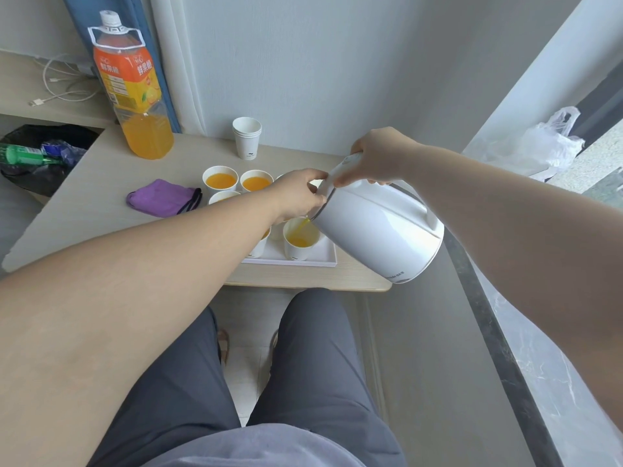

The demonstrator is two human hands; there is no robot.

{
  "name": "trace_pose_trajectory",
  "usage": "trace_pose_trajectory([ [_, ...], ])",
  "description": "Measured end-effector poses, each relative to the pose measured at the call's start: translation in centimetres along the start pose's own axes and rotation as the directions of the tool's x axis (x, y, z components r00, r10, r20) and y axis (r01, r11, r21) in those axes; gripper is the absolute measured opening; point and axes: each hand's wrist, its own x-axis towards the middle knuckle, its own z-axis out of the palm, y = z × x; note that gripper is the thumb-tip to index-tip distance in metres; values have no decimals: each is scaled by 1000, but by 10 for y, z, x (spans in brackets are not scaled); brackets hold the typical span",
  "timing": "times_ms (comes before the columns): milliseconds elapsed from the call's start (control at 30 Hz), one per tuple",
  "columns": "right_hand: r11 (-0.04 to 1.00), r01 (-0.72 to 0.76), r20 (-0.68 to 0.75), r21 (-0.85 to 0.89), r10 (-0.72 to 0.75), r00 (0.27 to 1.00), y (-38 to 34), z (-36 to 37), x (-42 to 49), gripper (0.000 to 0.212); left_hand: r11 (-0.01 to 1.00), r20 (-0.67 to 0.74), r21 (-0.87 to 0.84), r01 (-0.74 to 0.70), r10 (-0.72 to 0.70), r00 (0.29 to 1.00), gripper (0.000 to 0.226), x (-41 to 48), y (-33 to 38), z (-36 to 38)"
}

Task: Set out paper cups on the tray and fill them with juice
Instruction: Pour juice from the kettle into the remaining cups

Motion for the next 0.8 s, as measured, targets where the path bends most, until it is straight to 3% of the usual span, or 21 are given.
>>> trace_pose_trajectory([
  [800, 996, 10, -6, -88, -11, 1000, -10, -11, 1, 48, 1000, 22, -20, -13, 13, 1000, 44, 6, 2, -6],
])
